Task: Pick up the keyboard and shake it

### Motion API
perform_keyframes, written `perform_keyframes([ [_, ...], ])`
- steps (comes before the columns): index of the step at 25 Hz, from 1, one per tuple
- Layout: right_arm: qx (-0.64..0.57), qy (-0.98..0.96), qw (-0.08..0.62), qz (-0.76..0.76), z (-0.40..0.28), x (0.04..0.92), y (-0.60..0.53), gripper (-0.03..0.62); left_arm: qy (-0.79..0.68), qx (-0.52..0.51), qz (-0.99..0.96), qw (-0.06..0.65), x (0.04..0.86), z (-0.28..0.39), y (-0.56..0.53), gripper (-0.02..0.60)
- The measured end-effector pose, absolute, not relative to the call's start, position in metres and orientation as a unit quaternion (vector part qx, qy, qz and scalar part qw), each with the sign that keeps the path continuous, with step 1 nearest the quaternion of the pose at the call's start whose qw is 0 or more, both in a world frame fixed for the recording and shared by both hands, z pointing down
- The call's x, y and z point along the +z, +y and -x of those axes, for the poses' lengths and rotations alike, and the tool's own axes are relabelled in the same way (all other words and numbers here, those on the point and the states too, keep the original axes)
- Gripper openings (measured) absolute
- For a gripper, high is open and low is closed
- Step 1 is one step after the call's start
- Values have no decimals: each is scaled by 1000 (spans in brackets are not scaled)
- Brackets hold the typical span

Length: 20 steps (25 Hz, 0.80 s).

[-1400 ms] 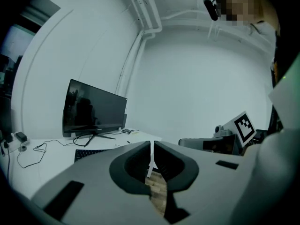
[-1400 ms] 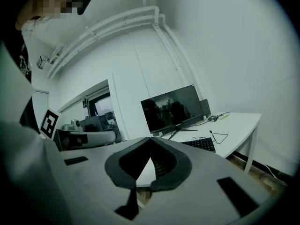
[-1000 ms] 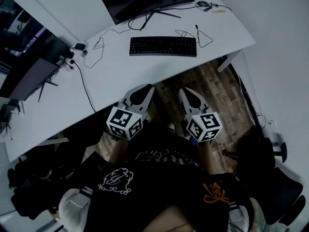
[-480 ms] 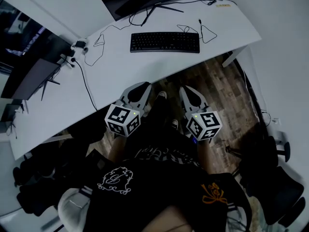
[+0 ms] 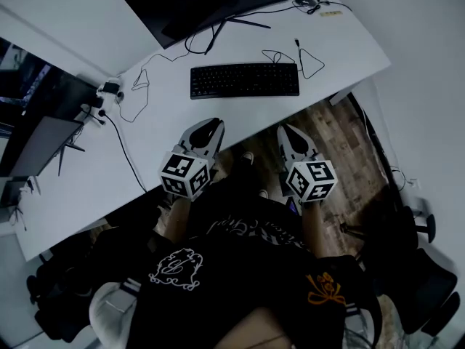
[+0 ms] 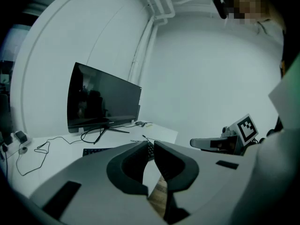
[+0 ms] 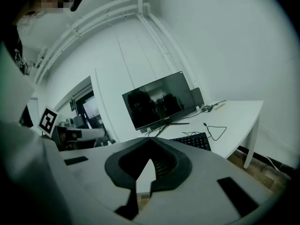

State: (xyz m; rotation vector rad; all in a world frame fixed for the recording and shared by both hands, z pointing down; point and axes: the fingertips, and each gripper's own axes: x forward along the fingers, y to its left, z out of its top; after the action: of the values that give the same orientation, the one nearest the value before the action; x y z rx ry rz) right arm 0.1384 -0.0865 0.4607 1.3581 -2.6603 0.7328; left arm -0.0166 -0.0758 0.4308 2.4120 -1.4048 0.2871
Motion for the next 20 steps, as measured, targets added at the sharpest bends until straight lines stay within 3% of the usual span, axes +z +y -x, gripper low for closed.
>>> perform_keyframes([
  [8, 249, -831, 73, -492, -150, 512, -180, 29, -497, 129, -841, 172, 469, 72, -158, 35],
  [17, 300, -791, 136, -515, -175, 601, -255, 127, -501, 133, -828, 214, 538, 149, -240, 41],
  [20, 322, -781, 150, -514, -180, 626, -272, 174, -498, 145, -820, 241, 564, 171, -265, 80],
])
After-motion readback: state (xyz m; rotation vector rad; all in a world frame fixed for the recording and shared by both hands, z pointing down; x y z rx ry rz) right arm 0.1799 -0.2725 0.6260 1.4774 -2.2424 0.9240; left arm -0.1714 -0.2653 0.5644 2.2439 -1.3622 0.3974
